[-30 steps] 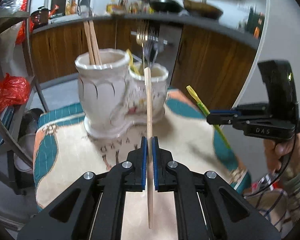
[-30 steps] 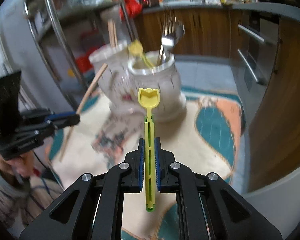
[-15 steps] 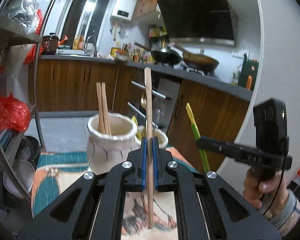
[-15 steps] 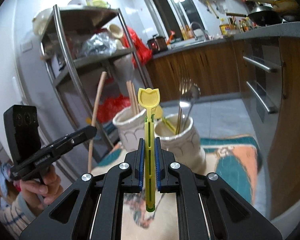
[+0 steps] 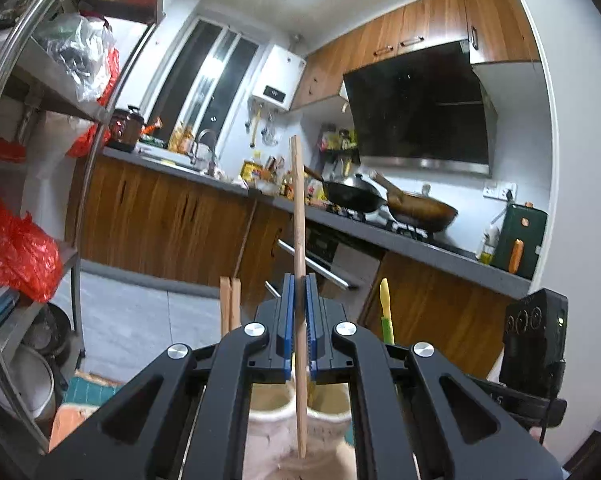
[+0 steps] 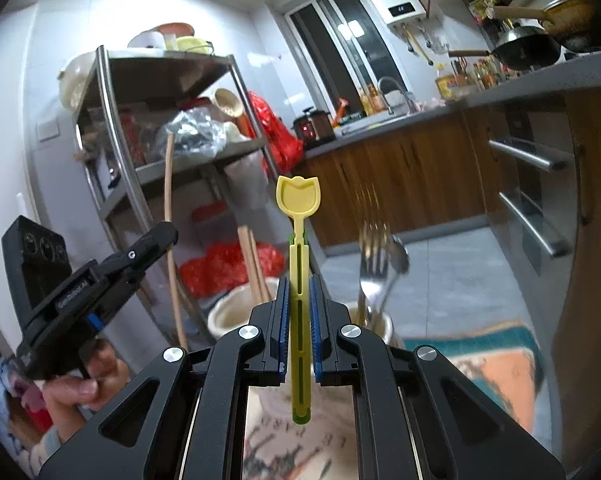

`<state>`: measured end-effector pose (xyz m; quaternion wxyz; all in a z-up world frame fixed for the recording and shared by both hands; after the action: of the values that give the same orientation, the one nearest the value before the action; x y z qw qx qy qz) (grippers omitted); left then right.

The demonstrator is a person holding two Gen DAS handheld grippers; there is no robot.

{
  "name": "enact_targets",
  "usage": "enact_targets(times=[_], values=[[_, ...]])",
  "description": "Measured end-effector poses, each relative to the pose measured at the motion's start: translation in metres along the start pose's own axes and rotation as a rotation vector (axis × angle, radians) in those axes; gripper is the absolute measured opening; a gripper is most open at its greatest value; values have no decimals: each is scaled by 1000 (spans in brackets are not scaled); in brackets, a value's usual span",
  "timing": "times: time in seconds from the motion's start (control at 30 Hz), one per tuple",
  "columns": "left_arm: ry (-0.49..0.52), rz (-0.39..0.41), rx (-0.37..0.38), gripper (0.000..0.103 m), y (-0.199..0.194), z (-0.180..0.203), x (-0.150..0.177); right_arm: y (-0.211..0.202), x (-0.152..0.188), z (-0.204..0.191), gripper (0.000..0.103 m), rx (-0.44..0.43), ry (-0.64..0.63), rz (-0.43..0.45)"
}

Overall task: Organize utensils
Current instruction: 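Drop the yellow spoon into the small pot while the left tool drops its chopstick in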

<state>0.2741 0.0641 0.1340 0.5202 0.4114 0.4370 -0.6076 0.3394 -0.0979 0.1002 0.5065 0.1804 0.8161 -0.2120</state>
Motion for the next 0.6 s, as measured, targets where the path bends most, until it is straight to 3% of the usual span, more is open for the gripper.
enact_targets(times=[0.33,0.6], values=[[-42,71,-70,5,26,-16,-11,28,-8,7,10,53,-34,41],[-37,36,-126,5,45,-34,9,48,-3,14,10,125,-108,16]])
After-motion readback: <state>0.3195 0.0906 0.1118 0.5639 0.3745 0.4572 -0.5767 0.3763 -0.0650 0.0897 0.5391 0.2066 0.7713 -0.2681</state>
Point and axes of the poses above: each gripper's, at about its wrist camera, not at the fingertips, and y roughly the way its jaws point, z to its right, x to its underside, the point moved 7 cm from there along y, roughly the way its jaws point, and after that the axes turned 10 degrees about -x, right-handed, at the moved point
